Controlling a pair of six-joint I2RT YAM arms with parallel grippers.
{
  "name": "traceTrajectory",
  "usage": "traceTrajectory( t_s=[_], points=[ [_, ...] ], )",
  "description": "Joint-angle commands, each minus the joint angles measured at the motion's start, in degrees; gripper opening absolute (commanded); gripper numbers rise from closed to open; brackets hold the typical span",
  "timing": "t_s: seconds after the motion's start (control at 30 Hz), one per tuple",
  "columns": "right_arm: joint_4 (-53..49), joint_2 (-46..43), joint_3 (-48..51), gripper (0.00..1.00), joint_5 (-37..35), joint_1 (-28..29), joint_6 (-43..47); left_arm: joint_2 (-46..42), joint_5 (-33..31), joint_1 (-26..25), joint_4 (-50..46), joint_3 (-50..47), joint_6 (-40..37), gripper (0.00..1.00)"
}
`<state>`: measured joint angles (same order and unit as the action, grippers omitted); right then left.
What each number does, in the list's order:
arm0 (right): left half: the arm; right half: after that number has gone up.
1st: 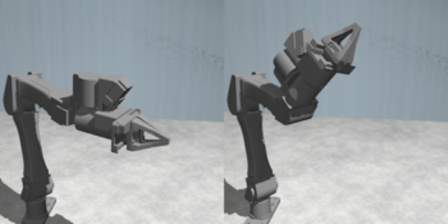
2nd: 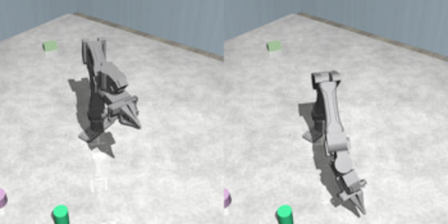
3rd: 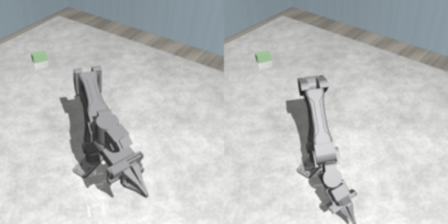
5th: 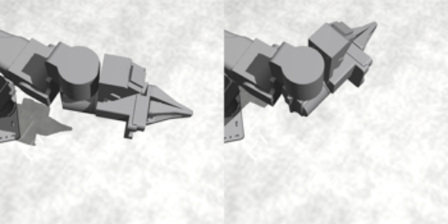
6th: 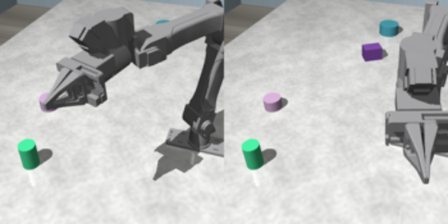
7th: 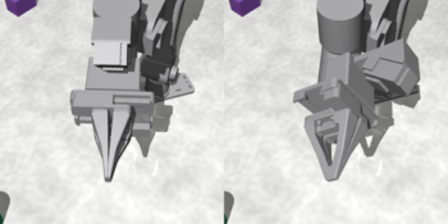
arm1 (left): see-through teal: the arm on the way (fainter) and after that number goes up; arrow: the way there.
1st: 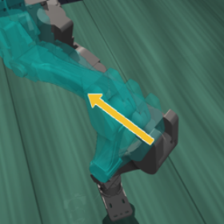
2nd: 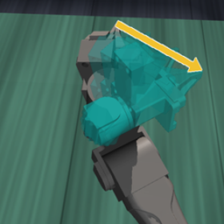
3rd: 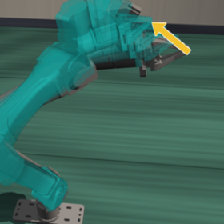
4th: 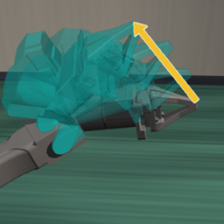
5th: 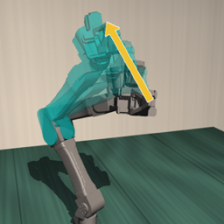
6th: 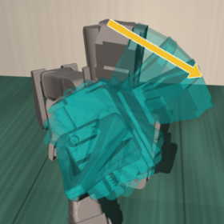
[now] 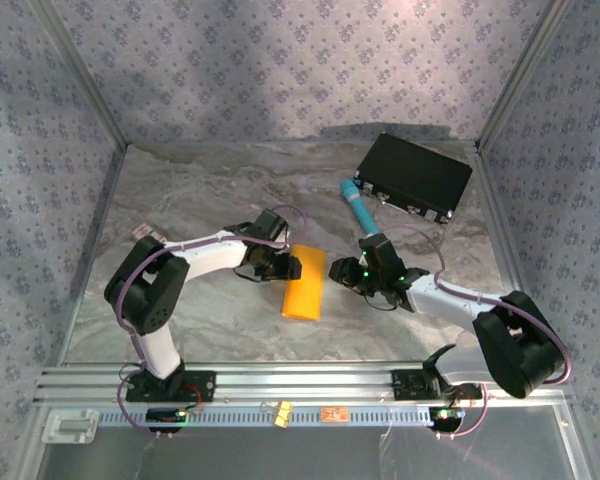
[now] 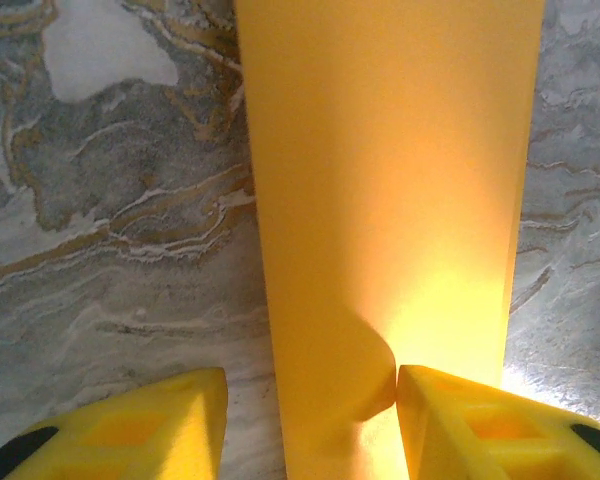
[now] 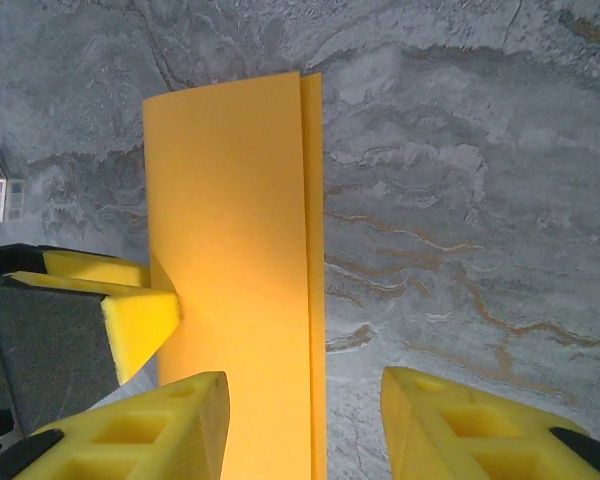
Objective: Fold a paper plane with a square sheet of paper (pick it up from the middle)
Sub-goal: Hold the square sheet of paper at the center of the table.
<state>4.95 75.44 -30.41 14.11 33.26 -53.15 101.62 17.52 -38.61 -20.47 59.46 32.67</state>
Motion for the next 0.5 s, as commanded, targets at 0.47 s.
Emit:
traceTrajectory(
  t_s=[0.47],
  points=[
    [5.9, 9.3, -5.9, 0.21, 3.8, 3.3, 0.3, 2.1, 0.4, 0.3, -2.0, 1.0, -1.7, 0.48]
  ],
)
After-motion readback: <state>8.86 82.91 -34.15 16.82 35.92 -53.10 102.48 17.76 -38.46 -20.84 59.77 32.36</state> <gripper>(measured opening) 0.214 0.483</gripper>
